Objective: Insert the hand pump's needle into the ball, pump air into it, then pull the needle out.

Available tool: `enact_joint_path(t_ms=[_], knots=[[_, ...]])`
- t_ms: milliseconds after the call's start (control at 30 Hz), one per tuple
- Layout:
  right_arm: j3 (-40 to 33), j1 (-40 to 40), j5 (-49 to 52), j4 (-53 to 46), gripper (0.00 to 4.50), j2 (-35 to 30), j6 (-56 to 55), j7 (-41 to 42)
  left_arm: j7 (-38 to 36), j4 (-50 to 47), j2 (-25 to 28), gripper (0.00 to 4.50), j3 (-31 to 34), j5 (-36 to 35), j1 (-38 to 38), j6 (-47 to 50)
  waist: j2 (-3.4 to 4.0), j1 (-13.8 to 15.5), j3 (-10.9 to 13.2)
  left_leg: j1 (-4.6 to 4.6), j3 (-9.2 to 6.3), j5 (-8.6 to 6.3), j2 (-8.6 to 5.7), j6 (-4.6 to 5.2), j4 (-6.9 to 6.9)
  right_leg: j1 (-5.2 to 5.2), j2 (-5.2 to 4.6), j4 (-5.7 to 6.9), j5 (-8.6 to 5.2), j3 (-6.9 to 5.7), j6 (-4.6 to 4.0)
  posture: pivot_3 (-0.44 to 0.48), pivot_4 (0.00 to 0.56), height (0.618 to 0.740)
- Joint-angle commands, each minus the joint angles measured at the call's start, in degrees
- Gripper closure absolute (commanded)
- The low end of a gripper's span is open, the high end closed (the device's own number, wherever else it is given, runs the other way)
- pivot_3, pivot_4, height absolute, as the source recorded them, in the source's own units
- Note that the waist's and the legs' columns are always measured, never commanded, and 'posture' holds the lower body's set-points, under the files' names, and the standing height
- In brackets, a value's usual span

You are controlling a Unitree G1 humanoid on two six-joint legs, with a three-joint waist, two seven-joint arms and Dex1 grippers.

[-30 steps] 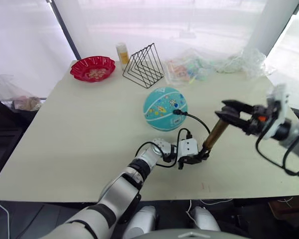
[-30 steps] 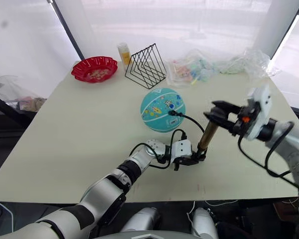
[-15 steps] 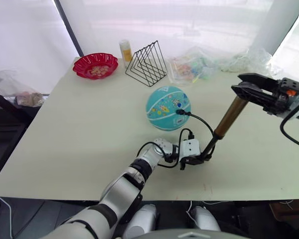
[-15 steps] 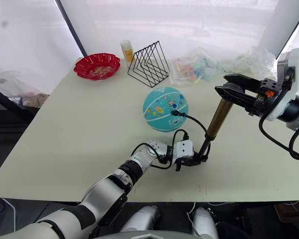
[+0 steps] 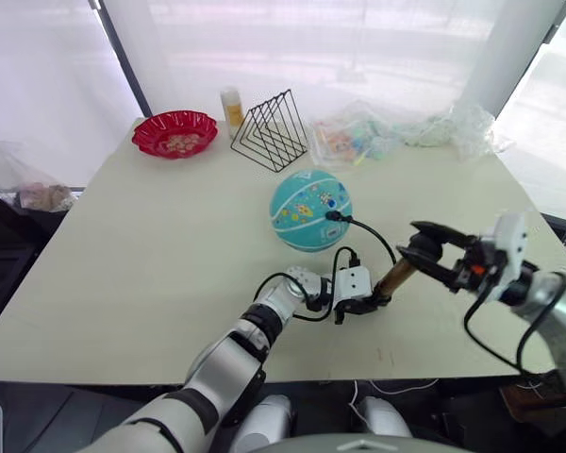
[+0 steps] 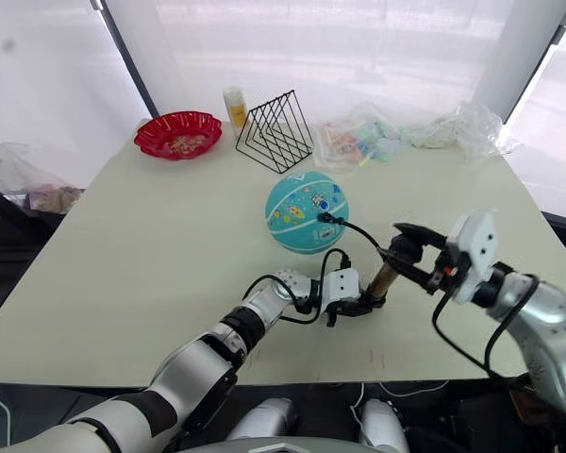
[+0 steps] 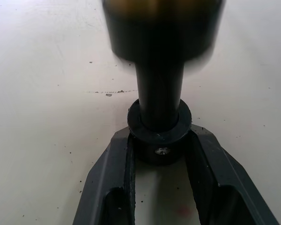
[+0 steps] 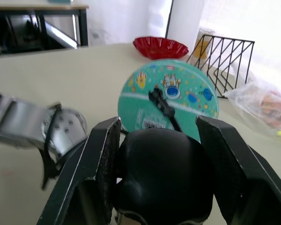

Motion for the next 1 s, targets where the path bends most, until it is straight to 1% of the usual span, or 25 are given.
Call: enact_joint_path(t_ms=[33,100,200,267,333,367,500,567,633,833,900,1000], knots=[[4.01,2.20,-8.17,5.72,2.43,0.39,-4.65,0.53,0.26,8.71,2.03,3.39,-5.46,7.15,4.76,2.51,0.09,-0.05,-0.03,0.00,0.03,0.00,-0.02,0.00,0.01,0.00,-0.01,0.00,0.00,0.04,0.00,0.000,0.150,0.740],[2.27,0.69,-6.01,3.43,2.43,1.16,-6.18,0.81,0.99,9.17,1.88,3.39,-4.86,6.68,5.07,2.53,0.10,-0.02,-0.04,0.03,0.05,0.01,-0.02,0.00,0.01,0.02,-0.01,0.00,0.00,0.08,0.00,0.000,0.150,0.740],[-0.28,-2.35,-4.30,0.17,2.43,-0.11,-6.61,1.01,3.19,9.98,2.03,3.39,-4.83,7.04,5.60,1.44,0.26,0.00,0.05,0.02,0.01,0.01,-0.02,-0.01,0.01,0.02,-0.01,0.00,0.01,0.06,0.00,0.000,0.150,0.740],[-2.40,-4.98,-1.72,-2.52,2.43,-1.08,-4.52,0.27,4.03,10.39,2.16,3.39,-4.82,7.15,5.80,1.23,0.34,0.16,0.12,0.00,0.03,0.02,-0.04,-0.02,0.02,0.02,-0.03,0.00,0.01,0.08,0.00,0.000,0.150,0.740],[-5.01,-8.23,2.02,-5.86,2.43,-2.73,-1.31,-0.39,3.93,10.57,2.25,3.39,-4.82,7.12,5.84,0.90,0.77,0.34,0.55,-0.05,0.02,0.03,-0.06,-0.04,0.04,0.01,-0.06,0.00,0.01,0.08,0.01,0.000,0.150,0.740],[-5.85,-9.31,3.24,-6.90,2.43,-3.35,-0.13,-0.58,3.87,10.62,2.30,3.39,-4.89,7.18,5.84,0.71,0.85,0.40,0.61,-0.08,0.03,0.05,-0.08,-0.05,0.04,-0.01,-0.10,0.00,0.02,0.08,0.01,0.000,0.150,0.740],[-6.99,-10.51,5.10,-8.30,2.43,-4.23,2.50,-0.94,3.91,10.77,2.35,3.39,-4.94,7.25,5.79,0.50,0.86,0.66,0.72,-0.19,-0.04,0.08,-0.06,-0.10,0.02,-0.12,-0.07,0.02,0.02,0.01,0.00,0.000,0.150,0.740],[-11.63,-14.42,11.80,-10.63,2.43,-6.48,6.48,-2.32,3.84,10.82,2.37,3.39,-4.67,6.99,5.79,0.78,0.89,0.60,0.81,-0.19,-0.02,0.08,-0.06,-0.11,0.03,-0.11,-0.08,0.01,0.02,0.02,0.00,0.000,0.150,0.740],[-14.76,-17.02,15.87,-11.86,2.43,-8.17,9.04,-3.18,3.72,10.83,2.45,3.39,-4.51,6.90,5.78,0.88,0.93,0.60,1.05,-0.22,0.06,0.09,-0.10,-0.10,0.06,-0.11,-0.15,0.01,0.05,0.07,0.06,0.000,0.150,0.740],[-21.94,-20.93,22.70,-12.07,2.43,-13.05,13.76,-3.63,3.53,10.81,2.71,3.39,-4.44,7.03,5.71,0.92,0.85,1.06,1.16,-0.27,0.03,0.09,-0.10,-0.10,0.05,-0.14,-0.16,-0.03,0.06,0.03,0.07,0.000,0.150,0.740],[-23.27,-21.91,24.51,-11.81,2.43,-13.87,14.82,-4.02,3.48,10.75,2.62,3.39,-4.45,7.01,5.76,0.90,0.74,1.21,1.23,-0.27,0.03,0.09,-0.10,-0.10,0.05,-0.14,-0.16,-0.03,0.06,0.03,0.07,0.000,0.150,0.740],[-22.75,-22.01,25.07,-11.69,2.43,-13.40,15.47,-4.76,3.40,10.71,2.49,3.39,-4.43,6.96,5.70,0.90,0.68,1.28,1.32,-0.30,0.02,0.08,-0.08,-0.10,0.04,-0.16,-0.16,-0.03,0.06,0.00,0.06,0.000,0.150,0.740]])
